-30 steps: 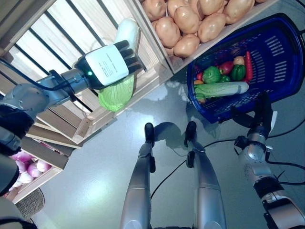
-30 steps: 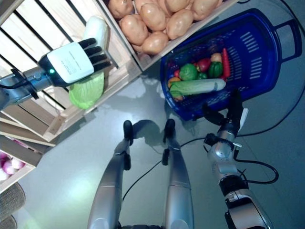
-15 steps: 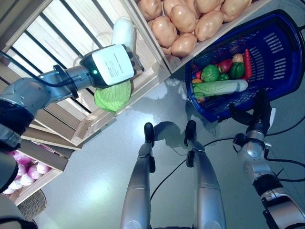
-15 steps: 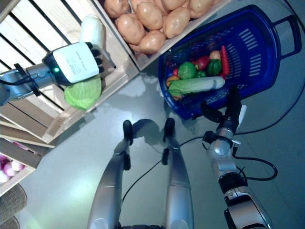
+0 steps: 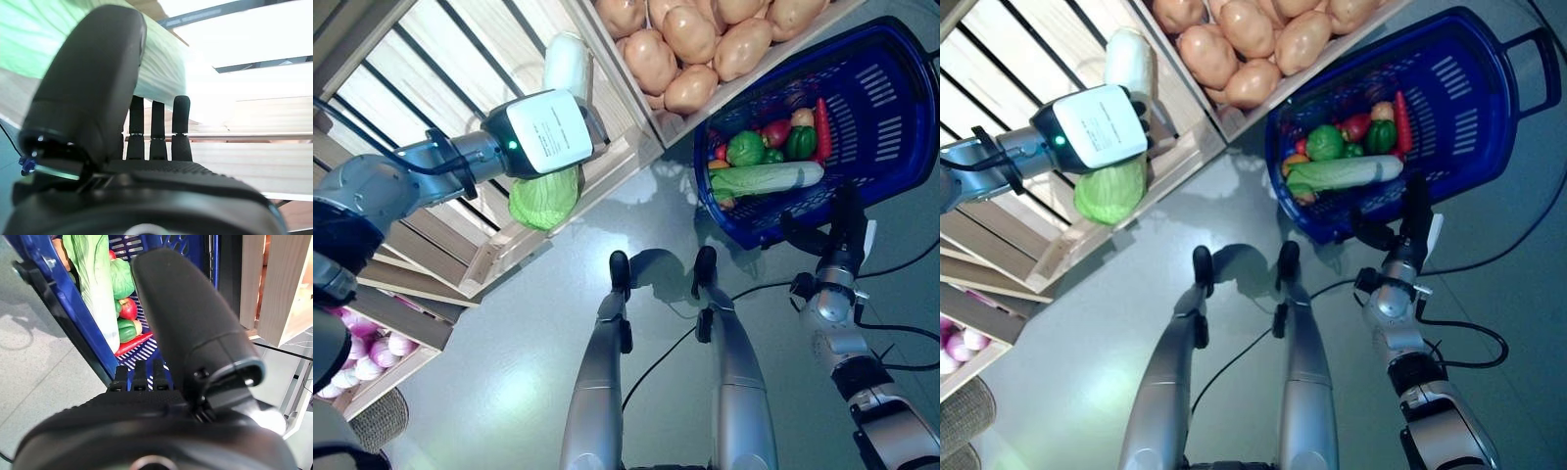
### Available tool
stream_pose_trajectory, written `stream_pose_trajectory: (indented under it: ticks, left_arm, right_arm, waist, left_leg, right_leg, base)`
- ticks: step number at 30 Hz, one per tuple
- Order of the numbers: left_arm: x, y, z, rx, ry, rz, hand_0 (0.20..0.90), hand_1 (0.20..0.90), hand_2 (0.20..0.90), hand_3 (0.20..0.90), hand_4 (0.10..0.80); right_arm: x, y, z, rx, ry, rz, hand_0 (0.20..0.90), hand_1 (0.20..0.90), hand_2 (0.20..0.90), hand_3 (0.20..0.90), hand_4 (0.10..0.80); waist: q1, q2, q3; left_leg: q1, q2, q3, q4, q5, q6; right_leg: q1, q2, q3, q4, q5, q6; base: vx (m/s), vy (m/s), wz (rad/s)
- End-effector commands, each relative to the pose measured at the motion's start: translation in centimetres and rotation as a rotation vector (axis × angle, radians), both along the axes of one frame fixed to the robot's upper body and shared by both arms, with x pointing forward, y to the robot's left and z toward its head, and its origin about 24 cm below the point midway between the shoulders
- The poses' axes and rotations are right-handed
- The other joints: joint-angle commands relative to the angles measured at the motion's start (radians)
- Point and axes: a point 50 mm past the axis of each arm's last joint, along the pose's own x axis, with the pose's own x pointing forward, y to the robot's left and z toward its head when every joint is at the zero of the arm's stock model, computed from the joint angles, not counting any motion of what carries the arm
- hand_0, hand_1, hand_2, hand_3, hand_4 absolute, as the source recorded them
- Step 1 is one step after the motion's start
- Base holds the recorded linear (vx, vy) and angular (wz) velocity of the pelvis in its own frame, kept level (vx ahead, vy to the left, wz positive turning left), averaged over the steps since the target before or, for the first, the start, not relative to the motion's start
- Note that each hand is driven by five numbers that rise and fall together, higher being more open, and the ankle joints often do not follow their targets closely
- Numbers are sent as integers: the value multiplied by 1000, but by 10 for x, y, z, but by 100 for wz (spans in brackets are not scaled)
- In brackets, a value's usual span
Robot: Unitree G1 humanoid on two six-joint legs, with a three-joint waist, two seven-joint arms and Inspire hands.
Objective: Put vegetables into the basket
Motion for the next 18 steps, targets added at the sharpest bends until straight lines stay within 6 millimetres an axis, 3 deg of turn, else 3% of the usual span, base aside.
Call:
stream_pose_trajectory:
  ticks: [1, 10, 18]
  left_arm:
    - [0, 3, 28, -169, -183, -3, 300, 300, 300, 300, 400]
    - [-20, 14, 41, -310, -402, -151, 300, 300, 300, 300, 400]
    - [-34, 25, 26, -326, -411, -218, 300, 300, 300, 300, 400]
  right_arm:
    - [-6, -25, 39, -35, -169, -41, 900, 900, 900, 900, 800]
    - [-15, -20, 25, -9, -151, -43, 900, 900, 900, 900, 800]
    - [-20, -17, 13, 29, -122, -50, 900, 900, 900, 900, 800]
  waist:
    - [-5, 4, 0]
    - [17, 0, 0]
    - [39, -4, 0]
  left_leg:
    - [2, 45, 13, 16, -12, -61]
    - [107, 31, 4, -21, -17, -64]
    - [272, 15, -10, -106, 5, -68]
  right_leg:
    - [95, -8, -2, -47, 8, 60]
    - [206, -12, -20, -86, -3, 63]
    - [373, -20, -40, -161, 8, 69]
  base:
    - [0, 0, 0]
    - [0, 0, 0]
    - [19, -6, -2]
